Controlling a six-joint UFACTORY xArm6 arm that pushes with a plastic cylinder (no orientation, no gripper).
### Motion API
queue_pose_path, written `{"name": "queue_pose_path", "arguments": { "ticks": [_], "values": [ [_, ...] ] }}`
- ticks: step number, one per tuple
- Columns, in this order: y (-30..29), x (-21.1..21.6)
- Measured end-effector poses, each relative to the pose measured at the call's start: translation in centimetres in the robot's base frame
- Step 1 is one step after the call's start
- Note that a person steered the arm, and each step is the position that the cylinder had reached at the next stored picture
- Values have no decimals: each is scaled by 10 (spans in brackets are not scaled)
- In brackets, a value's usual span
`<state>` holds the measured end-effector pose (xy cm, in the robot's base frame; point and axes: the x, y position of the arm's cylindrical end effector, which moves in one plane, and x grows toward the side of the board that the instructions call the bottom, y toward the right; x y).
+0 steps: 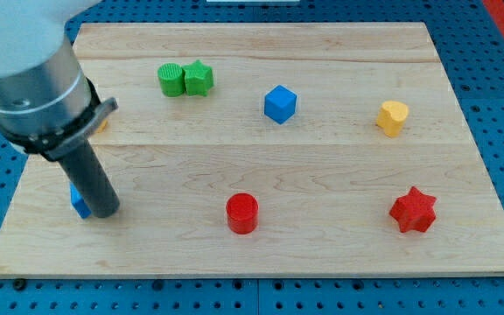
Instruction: Move blue triangle closer to blue cube
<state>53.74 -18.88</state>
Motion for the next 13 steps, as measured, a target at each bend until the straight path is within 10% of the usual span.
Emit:
{"name": "queue_pose_path", "arguments": {
  "ticks": [3, 13],
  "values": [
    [-93, -10],
    [154, -79]
  ]
}}
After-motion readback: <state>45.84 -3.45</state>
